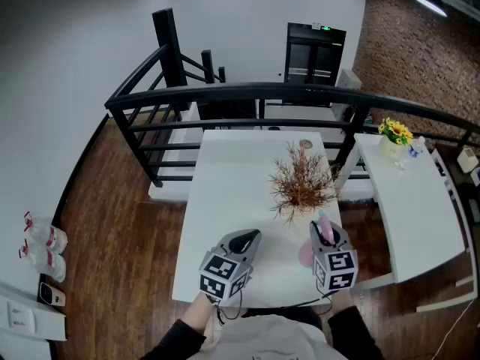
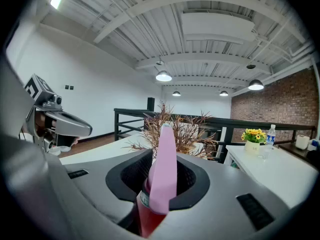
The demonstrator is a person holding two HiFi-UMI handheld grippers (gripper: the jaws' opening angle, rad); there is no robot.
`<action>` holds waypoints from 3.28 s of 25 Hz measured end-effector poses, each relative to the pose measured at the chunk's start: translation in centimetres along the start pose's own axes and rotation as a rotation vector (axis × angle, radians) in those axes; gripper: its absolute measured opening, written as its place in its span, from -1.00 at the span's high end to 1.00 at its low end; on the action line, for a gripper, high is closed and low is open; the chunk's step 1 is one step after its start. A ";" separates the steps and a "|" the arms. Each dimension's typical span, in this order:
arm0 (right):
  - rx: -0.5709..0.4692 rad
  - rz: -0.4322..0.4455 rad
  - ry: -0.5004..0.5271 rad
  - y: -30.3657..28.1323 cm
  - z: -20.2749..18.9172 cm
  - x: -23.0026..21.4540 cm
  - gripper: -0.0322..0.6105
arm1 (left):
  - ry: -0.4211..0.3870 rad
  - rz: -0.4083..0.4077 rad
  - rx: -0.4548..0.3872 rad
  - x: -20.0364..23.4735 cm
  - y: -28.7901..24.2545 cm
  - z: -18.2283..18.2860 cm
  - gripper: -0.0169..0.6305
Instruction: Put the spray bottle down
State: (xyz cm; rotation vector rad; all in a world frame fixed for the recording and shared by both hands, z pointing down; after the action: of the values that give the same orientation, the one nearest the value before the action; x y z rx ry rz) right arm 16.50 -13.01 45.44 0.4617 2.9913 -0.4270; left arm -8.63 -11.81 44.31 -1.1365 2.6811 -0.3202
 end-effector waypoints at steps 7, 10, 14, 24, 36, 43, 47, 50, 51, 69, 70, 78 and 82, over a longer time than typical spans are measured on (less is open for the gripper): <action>-0.008 -0.043 0.015 -1.2 -0.5 -1.3 0.68 | 0.004 0.004 0.007 0.1 -0.1 -0.4 0.95; -0.016 -0.056 0.022 -1.6 -0.6 -1.6 0.68 | 0.005 0.006 0.013 0.2 0.0 -0.5 0.95; -0.023 -0.073 0.030 -2.0 -0.9 -2.2 0.68 | 0.004 0.010 0.017 0.2 -0.1 -0.6 0.95; -0.054 -0.068 0.025 -2.3 -2.5 -2.7 0.68 | 0.005 0.008 0.028 0.2 -0.3 -0.8 0.95; -0.092 -0.053 0.057 -2.6 -3.9 -2.6 0.68 | 0.000 0.008 0.038 0.4 -0.5 -1.0 0.95; -0.115 -0.056 0.069 -2.5 -4.0 -2.4 0.66 | -0.006 -0.003 0.038 0.1 -0.8 -0.8 0.95; -0.123 -0.068 0.074 -2.5 -3.9 -2.4 0.64 | -0.012 -0.007 0.038 0.1 -0.8 -0.6 0.95; -0.127 -0.071 0.073 -2.5 -3.7 -2.4 0.64 | -0.014 -0.006 0.039 0.1 -0.7 -0.5 0.95; -0.128 -0.071 0.072 -2.4 -3.6 -2.4 0.64 | -0.015 -0.006 0.039 0.1 -0.6 -0.4 0.95; -0.192 -0.054 -0.028 0.2 -3.4 -2.7 -0.09 | -0.008 -0.013 0.046 -0.1 -0.8 -1.0 0.95; -0.209 -0.067 -0.034 1.0 -3.3 -2.8 -0.09 | -0.006 -0.014 0.045 -0.2 -0.7 -1.1 0.95; -0.457 -0.077 0.085 6.9 0.2 1.1 0.37 | 0.000 -0.023 0.041 -0.4 -0.1 -1.7 0.95; -0.374 0.056 0.047 5.6 0.3 3.4 0.90 | 0.000 -0.032 0.026 -1.2 0.2 -1.2 0.95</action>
State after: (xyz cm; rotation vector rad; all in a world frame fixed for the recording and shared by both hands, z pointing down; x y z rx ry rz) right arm 14.99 -7.02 43.25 0.5203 2.9911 0.1502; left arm -8.26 -10.65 45.50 -1.1735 2.6532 -0.3593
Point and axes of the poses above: the fingertips, and each gripper's own axes: y backward along the fingers, x to its left, z out of its top, the point moved 10 cm from there along y, backward along the fingers, and after that the axes turned 13 degrees about -y, right-handed, at the moved point
